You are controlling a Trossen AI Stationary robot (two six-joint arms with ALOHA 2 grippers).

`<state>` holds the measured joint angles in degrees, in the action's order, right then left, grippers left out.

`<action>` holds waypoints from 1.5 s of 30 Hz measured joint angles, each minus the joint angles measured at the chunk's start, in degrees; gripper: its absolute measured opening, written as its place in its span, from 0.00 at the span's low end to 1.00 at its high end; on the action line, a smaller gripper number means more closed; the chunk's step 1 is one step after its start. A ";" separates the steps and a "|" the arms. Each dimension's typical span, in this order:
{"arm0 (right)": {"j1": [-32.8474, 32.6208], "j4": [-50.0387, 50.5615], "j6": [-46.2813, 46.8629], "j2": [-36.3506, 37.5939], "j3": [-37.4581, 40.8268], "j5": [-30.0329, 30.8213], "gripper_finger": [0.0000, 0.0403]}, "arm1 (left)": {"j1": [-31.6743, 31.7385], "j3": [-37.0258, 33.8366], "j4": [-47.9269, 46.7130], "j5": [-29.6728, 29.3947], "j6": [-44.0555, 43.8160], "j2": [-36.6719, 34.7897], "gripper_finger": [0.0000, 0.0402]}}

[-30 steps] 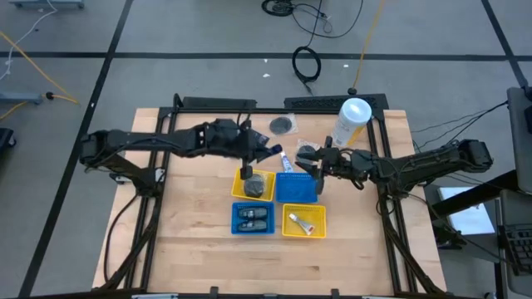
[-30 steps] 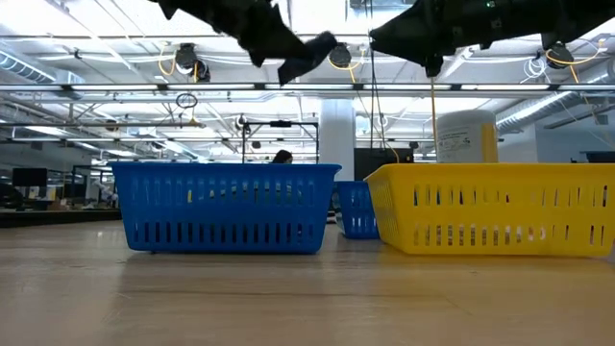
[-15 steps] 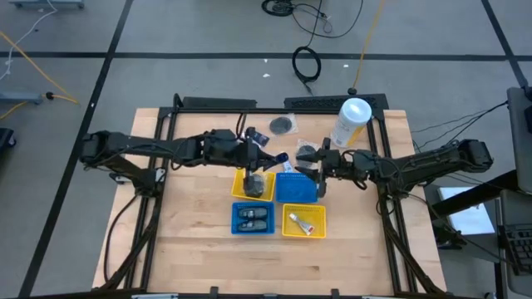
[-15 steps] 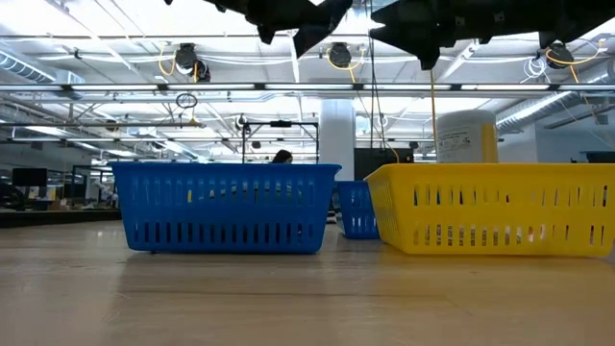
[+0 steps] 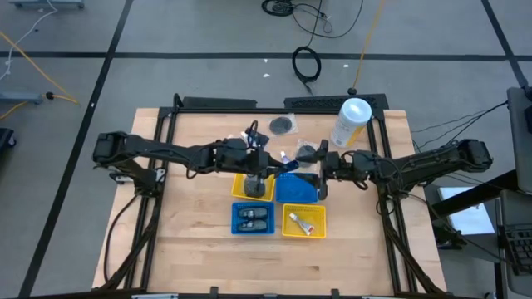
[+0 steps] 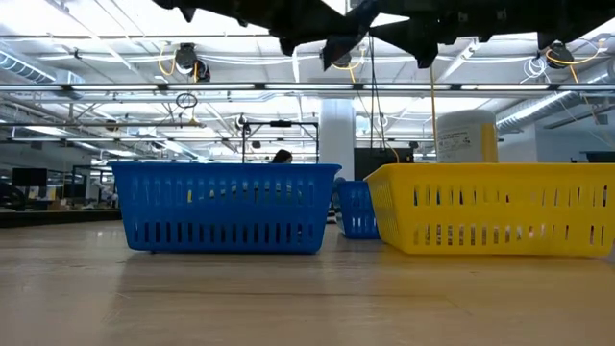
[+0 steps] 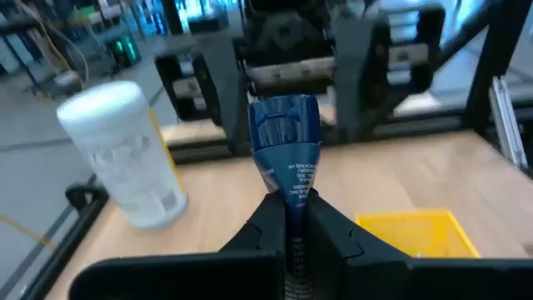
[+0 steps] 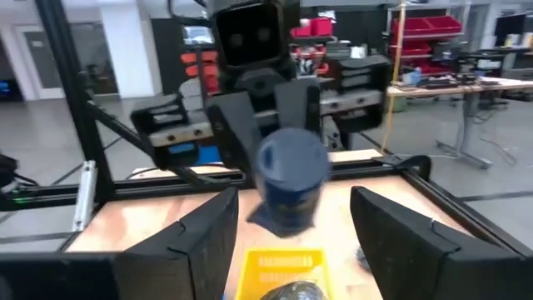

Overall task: Pick & Place Travel size toiletries
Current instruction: Put the blue shave cream into the top blue basket

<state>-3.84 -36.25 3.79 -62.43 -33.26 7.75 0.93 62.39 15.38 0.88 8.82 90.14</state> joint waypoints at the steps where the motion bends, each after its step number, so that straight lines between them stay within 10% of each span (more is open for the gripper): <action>1: 0.00 -0.02 -0.06 0.02 0.00 -0.37 0.55 | 0.00 0.07 1.68 -0.03 0.01 0.56 0.04; 20: -0.02 1.43 -0.63 0.04 -0.04 -0.51 0.29 | -1.08 0.02 8.56 -0.43 -0.16 5.54 0.03; 37: -0.02 2.19 -1.90 0.04 -0.11 -0.53 0.29 | -1.47 -0.04 8.33 -1.57 -0.37 5.53 0.10; 45: -0.02 3.13 -1.90 -0.07 0.00 -0.52 0.29 | -1.99 -0.02 8.24 -3.90 -1.57 5.37 0.34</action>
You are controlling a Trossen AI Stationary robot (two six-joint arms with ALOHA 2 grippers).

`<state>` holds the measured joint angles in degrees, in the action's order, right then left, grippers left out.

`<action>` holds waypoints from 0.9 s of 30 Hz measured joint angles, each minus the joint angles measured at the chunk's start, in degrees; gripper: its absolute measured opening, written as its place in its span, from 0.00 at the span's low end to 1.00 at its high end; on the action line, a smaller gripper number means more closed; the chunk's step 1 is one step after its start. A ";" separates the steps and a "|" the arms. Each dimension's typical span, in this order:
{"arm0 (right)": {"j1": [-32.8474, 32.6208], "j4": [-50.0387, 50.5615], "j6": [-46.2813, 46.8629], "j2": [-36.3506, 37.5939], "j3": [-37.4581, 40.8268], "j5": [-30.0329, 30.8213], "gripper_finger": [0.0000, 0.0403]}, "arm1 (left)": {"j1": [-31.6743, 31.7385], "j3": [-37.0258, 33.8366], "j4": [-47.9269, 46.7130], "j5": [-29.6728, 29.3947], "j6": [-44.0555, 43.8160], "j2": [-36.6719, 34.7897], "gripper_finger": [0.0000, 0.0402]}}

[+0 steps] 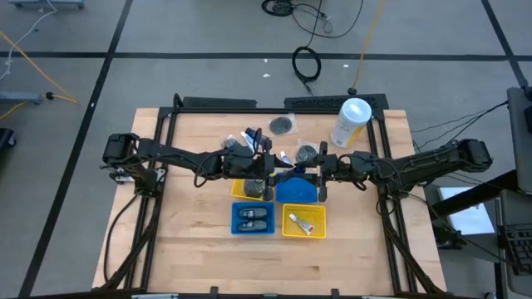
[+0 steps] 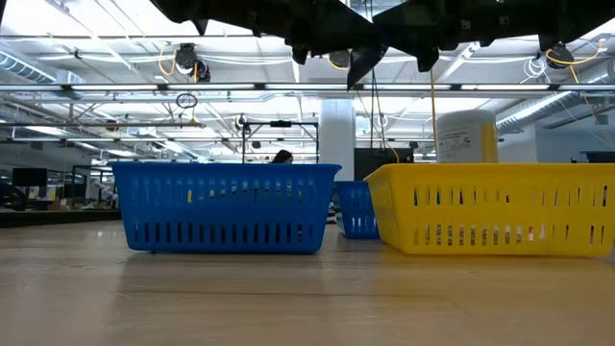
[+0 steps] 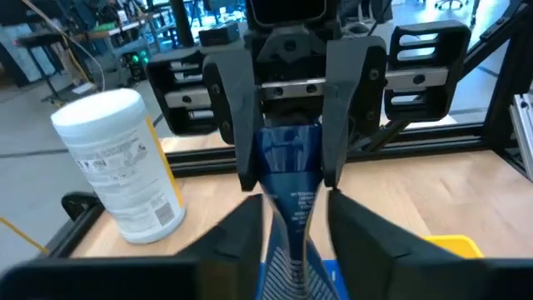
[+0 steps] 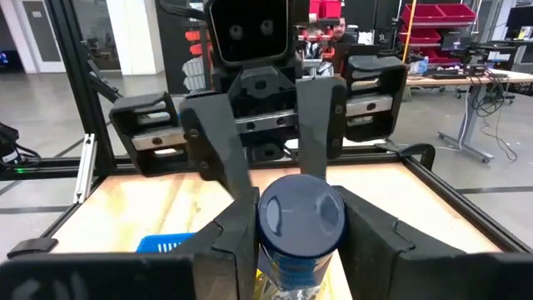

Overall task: Pick & Place Travel size toiletries
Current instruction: Put the blue shave cream into the top blue basket

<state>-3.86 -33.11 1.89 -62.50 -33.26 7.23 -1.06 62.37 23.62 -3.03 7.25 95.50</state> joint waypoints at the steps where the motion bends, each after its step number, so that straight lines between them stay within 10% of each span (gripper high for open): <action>1: 0.00 0.05 0.00 0.00 0.00 0.06 0.29 | 0.00 0.02 -0.57 0.00 -0.50 0.00 0.39; 16: 0.01 -0.07 1.86 0.02 0.00 4.48 0.29 | -1.23 0.04 -5.70 -0.60 -3.48 0.00 0.75; 27: 0.02 0.36 4.98 0.09 0.00 6.29 0.29 | -4.34 0.04 -5.65 -19.96 0.27 0.00 0.73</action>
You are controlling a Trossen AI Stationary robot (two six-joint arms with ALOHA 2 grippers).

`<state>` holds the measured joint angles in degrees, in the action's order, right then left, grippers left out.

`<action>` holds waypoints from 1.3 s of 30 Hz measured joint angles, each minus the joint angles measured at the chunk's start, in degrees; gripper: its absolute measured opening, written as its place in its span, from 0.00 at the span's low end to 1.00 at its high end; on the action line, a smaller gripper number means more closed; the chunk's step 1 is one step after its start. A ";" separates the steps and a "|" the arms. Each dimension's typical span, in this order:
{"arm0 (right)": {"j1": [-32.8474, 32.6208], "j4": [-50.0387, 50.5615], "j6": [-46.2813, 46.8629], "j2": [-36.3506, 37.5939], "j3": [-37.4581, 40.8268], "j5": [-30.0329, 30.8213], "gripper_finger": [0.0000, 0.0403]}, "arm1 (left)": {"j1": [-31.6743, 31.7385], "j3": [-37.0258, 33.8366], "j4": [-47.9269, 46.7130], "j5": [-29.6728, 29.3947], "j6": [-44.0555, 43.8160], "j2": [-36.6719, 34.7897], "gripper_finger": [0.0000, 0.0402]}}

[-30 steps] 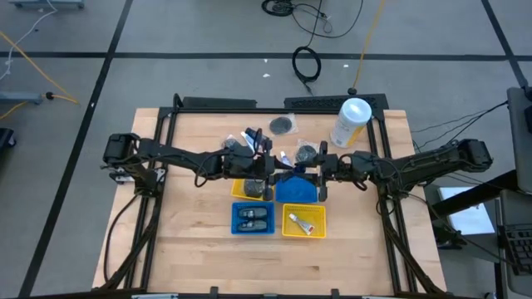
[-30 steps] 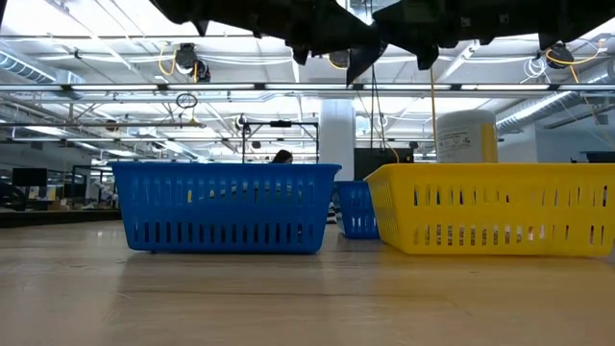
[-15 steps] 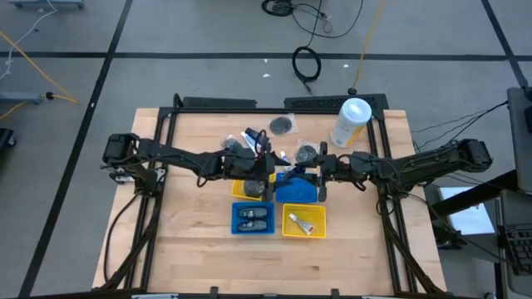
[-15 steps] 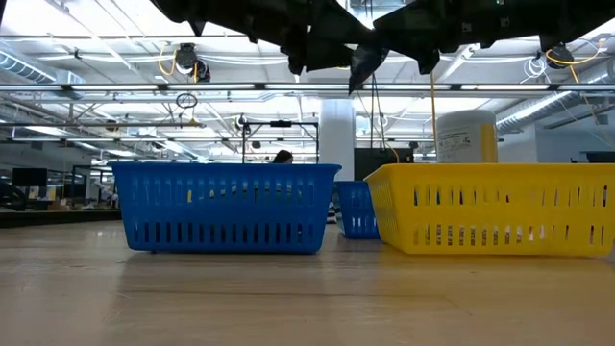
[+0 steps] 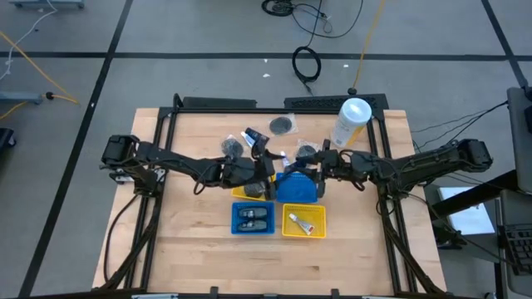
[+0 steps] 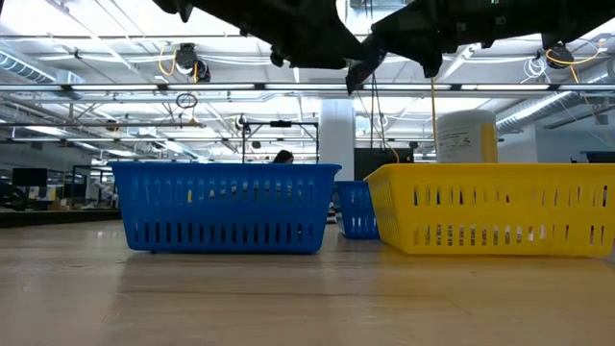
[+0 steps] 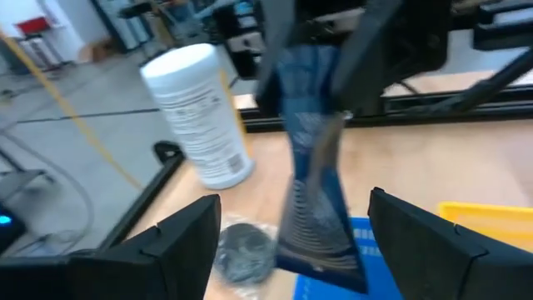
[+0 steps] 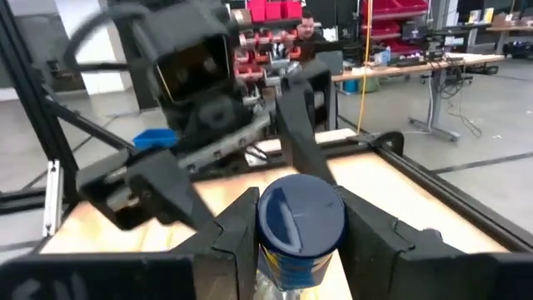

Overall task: Pick & Place Travel size toiletries
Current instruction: Put the blue shave cream into the top blue basket

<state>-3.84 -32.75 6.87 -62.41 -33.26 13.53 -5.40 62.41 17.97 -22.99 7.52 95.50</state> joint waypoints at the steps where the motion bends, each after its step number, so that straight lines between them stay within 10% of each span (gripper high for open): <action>1: 0.00 0.98 0.34 0.00 0.00 0.09 0.29 | -0.13 0.00 -0.06 -1.12 0.10 0.00 0.73; 10: -0.01 11.97 6.15 0.00 0.98 3.16 0.29 | -1.10 0.00 -1.71 -6.05 0.03 0.01 0.69; 20: -0.02 2.14 10.64 -0.02 10.29 2.86 0.29 | -1.08 0.00 -1.94 -6.07 -0.31 0.02 0.68; 30: -0.02 -4.29 10.52 0.00 13.18 2.77 0.70 | -1.06 0.00 -1.96 -6.07 -0.31 0.02 0.68; 39: -0.02 -6.54 10.06 0.00 13.20 2.73 0.70 | -1.06 0.00 -2.40 -6.09 -0.31 0.02 0.68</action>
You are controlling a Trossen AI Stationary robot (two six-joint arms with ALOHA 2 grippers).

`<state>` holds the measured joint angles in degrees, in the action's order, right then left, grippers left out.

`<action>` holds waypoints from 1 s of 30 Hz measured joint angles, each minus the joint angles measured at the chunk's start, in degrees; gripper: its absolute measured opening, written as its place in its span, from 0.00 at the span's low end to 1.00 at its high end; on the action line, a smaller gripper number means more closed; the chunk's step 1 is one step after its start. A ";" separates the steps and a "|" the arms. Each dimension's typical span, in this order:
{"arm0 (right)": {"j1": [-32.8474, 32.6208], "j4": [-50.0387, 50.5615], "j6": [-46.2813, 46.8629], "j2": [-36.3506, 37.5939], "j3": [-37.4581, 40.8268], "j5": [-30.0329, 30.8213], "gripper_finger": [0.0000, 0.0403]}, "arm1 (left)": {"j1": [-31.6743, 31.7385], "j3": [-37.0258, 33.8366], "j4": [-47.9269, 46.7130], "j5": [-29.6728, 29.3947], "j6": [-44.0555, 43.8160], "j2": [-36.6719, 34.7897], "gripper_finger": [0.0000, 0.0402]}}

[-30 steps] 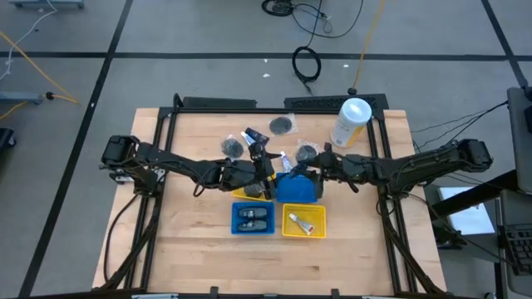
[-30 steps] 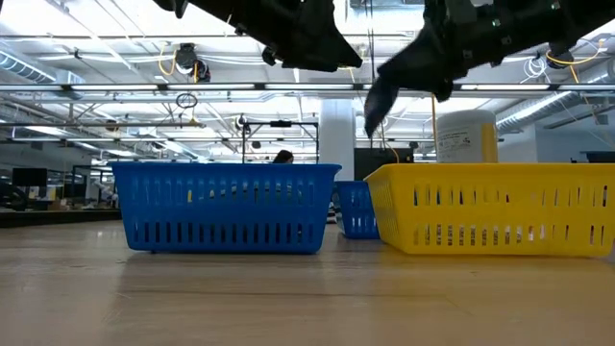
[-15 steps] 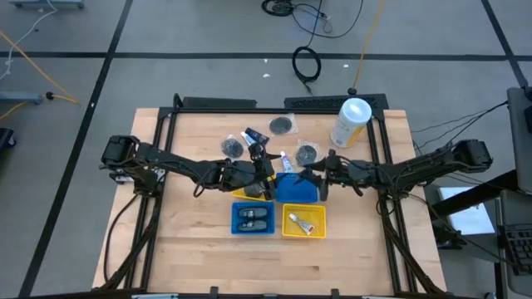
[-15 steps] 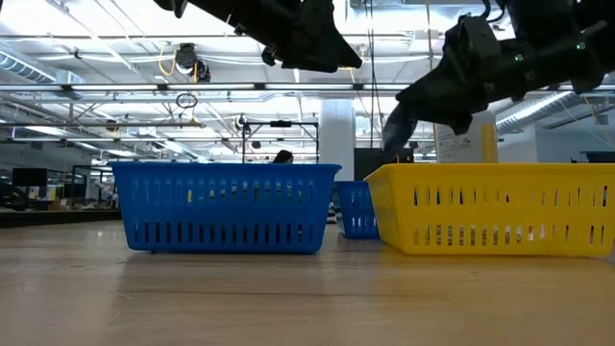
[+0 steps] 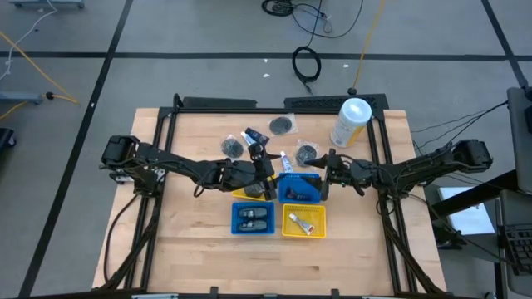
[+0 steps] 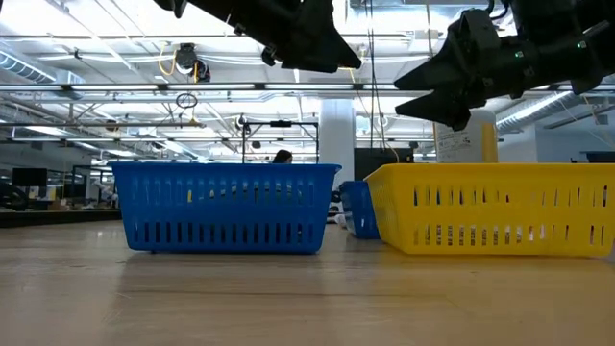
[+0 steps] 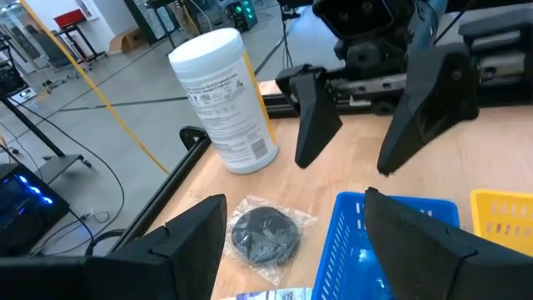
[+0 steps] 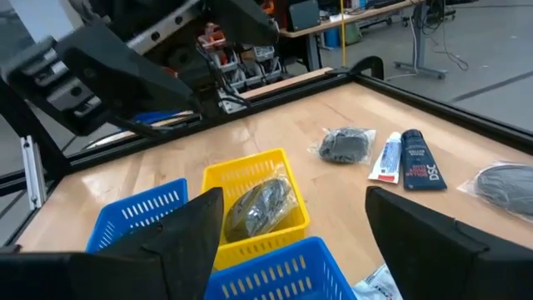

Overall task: Pick & Place Travel size toiletries
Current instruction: Put the blue shave cream into the top blue basket

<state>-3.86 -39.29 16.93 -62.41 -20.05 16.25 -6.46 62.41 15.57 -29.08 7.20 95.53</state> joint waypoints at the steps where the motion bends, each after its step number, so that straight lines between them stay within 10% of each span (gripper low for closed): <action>1: 0.00 -0.26 0.00 0.00 0.00 0.00 0.70 | 0.05 0.00 -0.54 0.00 0.00 0.00 0.67; 11: 0.00 -0.39 0.28 0.00 0.00 -1.49 0.67 | 6.32 0.00 -7.83 -2.77 -7.45 0.04 0.62; 30: 0.00 -0.37 0.20 0.00 0.00 -3.06 0.66 | 27.56 0.00 -33.11 12.20 -10.95 0.04 0.61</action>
<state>-3.86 -39.66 17.12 -62.41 -20.05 13.19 21.10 62.41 -17.54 -16.88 -3.75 95.57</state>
